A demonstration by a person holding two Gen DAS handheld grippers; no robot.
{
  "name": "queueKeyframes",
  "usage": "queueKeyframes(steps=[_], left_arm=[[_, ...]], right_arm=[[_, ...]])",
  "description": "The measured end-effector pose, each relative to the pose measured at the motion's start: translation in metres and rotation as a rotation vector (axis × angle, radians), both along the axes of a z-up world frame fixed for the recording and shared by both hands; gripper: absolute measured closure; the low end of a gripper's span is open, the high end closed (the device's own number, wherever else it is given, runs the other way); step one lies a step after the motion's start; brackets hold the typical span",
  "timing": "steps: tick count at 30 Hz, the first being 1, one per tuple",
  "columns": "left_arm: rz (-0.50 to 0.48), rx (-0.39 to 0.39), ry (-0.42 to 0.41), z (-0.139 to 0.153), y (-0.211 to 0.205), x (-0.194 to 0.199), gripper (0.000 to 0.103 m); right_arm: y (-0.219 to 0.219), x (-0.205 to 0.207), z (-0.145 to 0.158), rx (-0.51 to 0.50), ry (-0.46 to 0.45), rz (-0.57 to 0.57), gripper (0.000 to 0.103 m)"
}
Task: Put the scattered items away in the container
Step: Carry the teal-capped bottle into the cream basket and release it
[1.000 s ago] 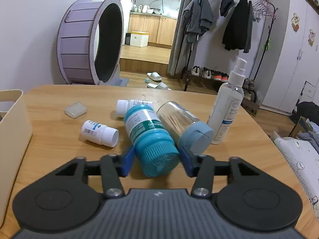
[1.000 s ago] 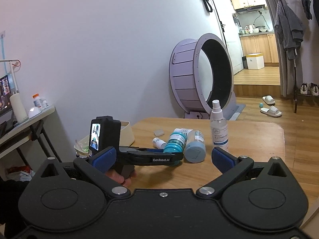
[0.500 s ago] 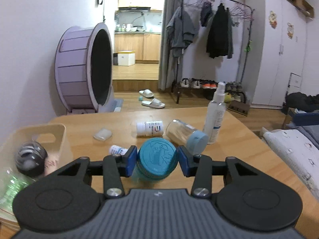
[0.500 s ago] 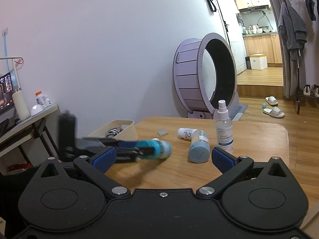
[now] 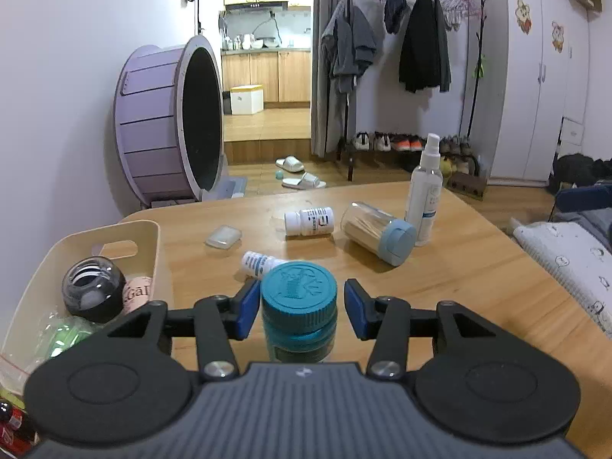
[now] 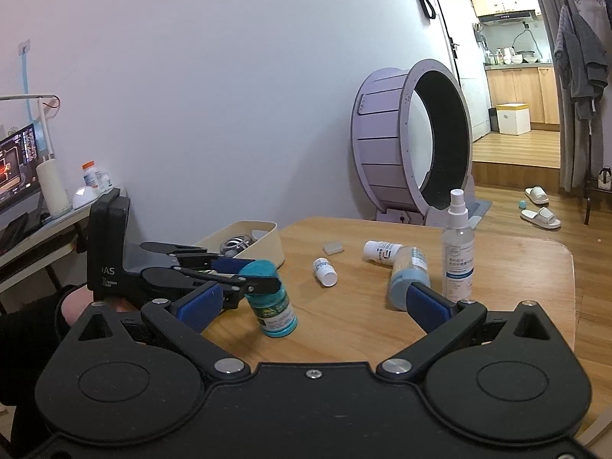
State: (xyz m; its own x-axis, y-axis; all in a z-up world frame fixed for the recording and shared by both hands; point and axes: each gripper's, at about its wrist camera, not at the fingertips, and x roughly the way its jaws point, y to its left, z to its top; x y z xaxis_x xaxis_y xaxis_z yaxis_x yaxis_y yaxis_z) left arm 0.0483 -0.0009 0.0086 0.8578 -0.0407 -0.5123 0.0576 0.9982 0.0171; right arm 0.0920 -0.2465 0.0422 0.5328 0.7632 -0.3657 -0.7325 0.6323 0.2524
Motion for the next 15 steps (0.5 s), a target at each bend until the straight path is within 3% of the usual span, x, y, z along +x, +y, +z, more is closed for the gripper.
queueKeyframes(steps=[7,15], left_arm=[[-0.039,0.081,-0.015,-0.002,-0.005,-0.007,0.042],[-0.027,0.068,-0.012,-0.009,-0.003,0.004,0.043]], right_arm=[[0.004,-0.001,0.001,-0.002,0.001,0.012,0.0],[0.013,-0.001,-0.002,-0.022,0.005,0.03,0.0]])
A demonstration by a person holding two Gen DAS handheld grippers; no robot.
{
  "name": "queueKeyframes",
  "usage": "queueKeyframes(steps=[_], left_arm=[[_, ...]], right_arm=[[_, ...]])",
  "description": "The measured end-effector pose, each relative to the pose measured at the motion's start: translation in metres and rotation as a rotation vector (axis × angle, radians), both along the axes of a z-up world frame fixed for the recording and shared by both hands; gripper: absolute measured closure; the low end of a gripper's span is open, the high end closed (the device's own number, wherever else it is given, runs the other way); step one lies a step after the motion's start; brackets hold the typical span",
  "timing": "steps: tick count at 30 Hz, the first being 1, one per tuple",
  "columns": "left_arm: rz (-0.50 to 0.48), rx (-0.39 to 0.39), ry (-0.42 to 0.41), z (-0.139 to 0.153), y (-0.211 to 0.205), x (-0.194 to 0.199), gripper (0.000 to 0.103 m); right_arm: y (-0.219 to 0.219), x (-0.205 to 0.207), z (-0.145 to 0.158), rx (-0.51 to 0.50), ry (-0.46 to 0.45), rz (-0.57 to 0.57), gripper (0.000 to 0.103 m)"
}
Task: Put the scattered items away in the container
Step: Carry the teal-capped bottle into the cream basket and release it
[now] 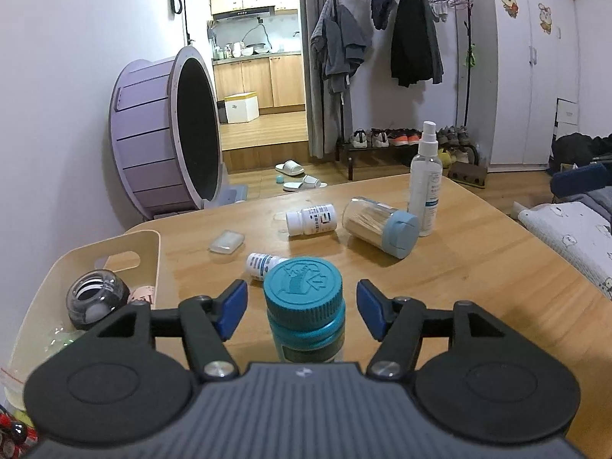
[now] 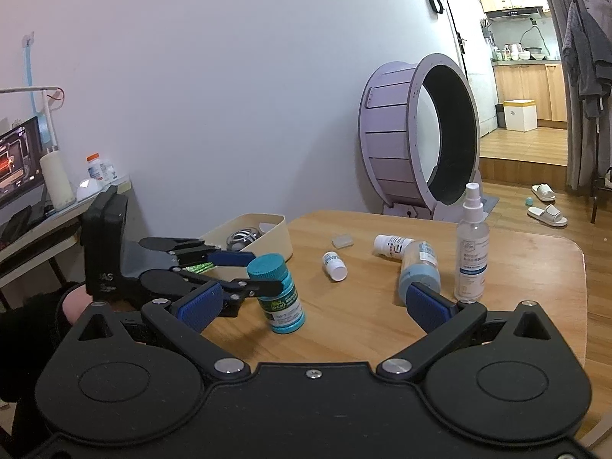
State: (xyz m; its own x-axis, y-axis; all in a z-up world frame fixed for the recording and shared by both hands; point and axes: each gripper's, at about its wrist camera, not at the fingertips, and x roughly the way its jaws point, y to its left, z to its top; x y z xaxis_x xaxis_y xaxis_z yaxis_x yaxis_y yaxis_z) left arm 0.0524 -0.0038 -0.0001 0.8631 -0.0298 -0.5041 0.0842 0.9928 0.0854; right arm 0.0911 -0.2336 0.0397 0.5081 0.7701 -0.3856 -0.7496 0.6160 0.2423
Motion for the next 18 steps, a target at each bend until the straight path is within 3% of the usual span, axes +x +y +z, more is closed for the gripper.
queueKeyframes(steps=[3,9,18], left_arm=[[-0.02,-0.009,0.008,-0.002,0.002,0.002,0.058],[-0.015,-0.038,-0.026,0.009,0.011,-0.009,0.059],[0.058,-0.049,-0.134,0.067,0.066,-0.021,0.059]], right_arm=[[0.001,0.0,0.0,-0.003,0.004,0.0,0.0],[0.002,0.001,0.001,-0.004,0.007,0.003,0.0],[0.009,-0.001,0.001,-0.01,0.01,0.022,0.0]])
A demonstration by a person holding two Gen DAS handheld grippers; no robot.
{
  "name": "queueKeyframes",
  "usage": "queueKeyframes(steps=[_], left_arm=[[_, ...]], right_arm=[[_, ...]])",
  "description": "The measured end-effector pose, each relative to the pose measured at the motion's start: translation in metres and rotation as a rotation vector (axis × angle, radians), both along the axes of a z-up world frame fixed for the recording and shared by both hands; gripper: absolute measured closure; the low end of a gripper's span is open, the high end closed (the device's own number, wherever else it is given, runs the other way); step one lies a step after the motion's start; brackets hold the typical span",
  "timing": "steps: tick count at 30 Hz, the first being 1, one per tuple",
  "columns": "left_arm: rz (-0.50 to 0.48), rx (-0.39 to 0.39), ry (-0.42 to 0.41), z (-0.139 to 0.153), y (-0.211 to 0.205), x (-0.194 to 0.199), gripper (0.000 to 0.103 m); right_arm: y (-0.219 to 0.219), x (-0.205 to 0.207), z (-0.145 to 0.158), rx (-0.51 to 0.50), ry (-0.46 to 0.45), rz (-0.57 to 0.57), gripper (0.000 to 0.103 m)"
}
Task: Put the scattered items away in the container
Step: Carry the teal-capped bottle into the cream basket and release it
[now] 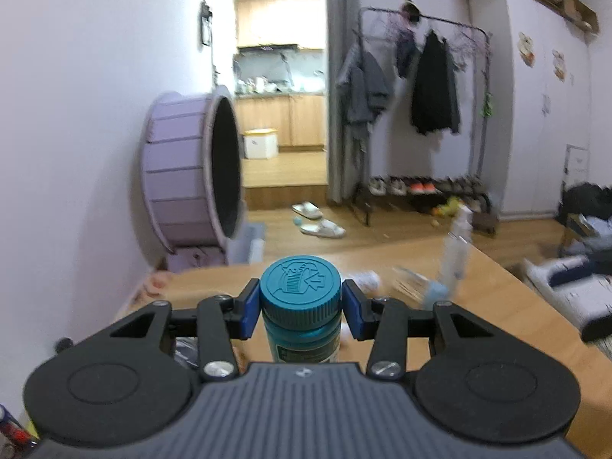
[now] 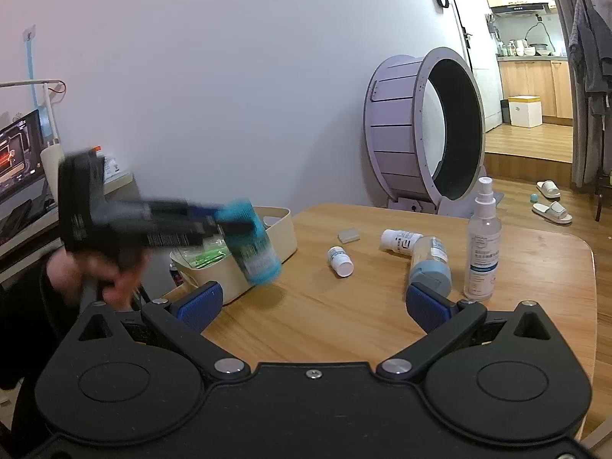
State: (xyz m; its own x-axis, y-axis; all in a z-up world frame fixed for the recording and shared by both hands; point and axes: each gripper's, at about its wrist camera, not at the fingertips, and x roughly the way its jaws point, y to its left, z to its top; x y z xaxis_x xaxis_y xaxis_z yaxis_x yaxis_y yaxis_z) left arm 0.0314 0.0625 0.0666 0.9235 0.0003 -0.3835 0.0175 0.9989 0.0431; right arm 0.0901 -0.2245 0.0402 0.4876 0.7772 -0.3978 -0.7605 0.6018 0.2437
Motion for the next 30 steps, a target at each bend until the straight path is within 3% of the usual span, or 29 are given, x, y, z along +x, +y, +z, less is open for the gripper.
queueKeyframes(steps=[5,11,15,23,30], left_arm=[[0.076,-0.002,-0.003,0.013,0.039,0.018,0.059],[0.114,-0.013,0.062,-0.002,0.064,0.063,0.059],[0.119,-0.022,0.101,-0.015,0.071,0.082,0.059],[0.107,-0.041,0.102,-0.023,0.072,0.098,0.059],[0.083,0.0,0.136,-0.038,0.069,0.102,0.059]], right_arm=[[0.009,0.001,0.0,-0.003,0.003,0.014,0.0],[0.023,0.002,-0.006,-0.025,0.011,0.033,0.0],[0.029,0.004,-0.008,-0.036,0.02,0.04,0.0],[0.035,0.008,-0.012,-0.053,0.039,0.04,0.0],[0.038,0.007,-0.013,-0.07,0.044,0.045,0.0]])
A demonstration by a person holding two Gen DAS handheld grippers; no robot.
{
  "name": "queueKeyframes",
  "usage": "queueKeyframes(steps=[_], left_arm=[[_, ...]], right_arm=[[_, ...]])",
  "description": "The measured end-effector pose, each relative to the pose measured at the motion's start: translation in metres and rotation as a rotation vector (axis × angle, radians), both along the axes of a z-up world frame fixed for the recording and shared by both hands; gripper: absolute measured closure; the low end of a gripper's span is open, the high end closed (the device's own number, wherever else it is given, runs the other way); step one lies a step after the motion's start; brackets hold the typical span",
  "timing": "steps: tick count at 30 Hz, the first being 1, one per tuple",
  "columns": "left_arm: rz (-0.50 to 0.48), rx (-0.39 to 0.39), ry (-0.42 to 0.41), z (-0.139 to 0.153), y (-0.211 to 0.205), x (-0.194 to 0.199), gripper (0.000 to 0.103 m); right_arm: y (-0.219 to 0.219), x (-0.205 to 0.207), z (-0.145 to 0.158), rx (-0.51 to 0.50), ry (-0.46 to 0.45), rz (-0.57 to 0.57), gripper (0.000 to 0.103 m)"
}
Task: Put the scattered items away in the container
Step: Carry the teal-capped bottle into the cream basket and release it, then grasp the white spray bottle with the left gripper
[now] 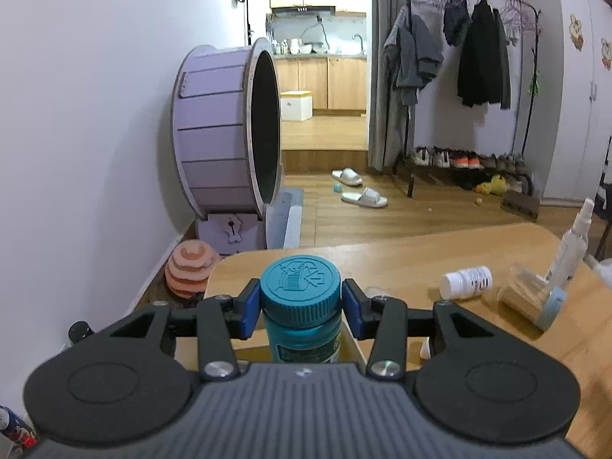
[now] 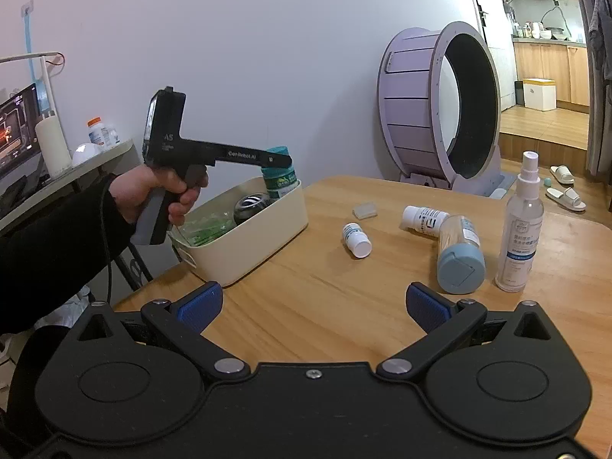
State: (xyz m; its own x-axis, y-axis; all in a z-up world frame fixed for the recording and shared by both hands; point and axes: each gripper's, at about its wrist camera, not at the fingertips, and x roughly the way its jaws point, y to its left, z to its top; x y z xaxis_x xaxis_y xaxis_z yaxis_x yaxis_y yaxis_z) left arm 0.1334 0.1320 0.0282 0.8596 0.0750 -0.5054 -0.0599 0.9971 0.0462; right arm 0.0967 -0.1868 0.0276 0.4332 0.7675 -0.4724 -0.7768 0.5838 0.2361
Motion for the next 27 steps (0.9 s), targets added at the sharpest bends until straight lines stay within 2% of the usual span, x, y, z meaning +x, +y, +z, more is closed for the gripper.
queueKeyframes(steps=[3,5,6,8,11,15,20,25,27], left_arm=[[-0.01,0.016,0.067,-0.012,-0.002,0.005,0.059],[-0.005,0.022,0.052,-0.013,-0.003,0.001,0.059],[-0.002,0.027,0.049,-0.012,-0.003,0.0,0.054],[0.008,0.043,0.039,-0.006,-0.006,-0.006,0.053],[0.005,0.052,0.009,0.008,-0.011,-0.02,0.043],[-0.041,0.012,-0.043,0.021,-0.031,-0.044,0.034],[-0.172,-0.058,-0.069,0.016,-0.078,-0.064,0.032],[-0.276,-0.082,-0.033,-0.004,-0.126,-0.049,0.031],[-0.281,-0.136,-0.007,-0.014,-0.136,-0.036,0.031]], right_arm=[[0.0,-0.001,0.001,0.002,-0.002,0.003,0.0],[0.0,-0.002,0.003,0.003,-0.005,0.007,0.0],[0.0,-0.002,0.003,0.005,-0.006,0.01,0.0],[0.0,-0.004,0.004,0.007,-0.01,0.012,0.0],[-0.001,-0.003,0.005,0.011,-0.01,0.011,0.0],[-0.005,-0.003,0.008,0.023,-0.019,0.003,0.0],[-0.019,-0.001,0.012,0.036,-0.035,-0.053,0.0],[-0.044,0.005,0.016,0.064,-0.048,-0.136,0.0],[-0.056,0.007,0.019,0.08,-0.053,-0.168,0.0]])
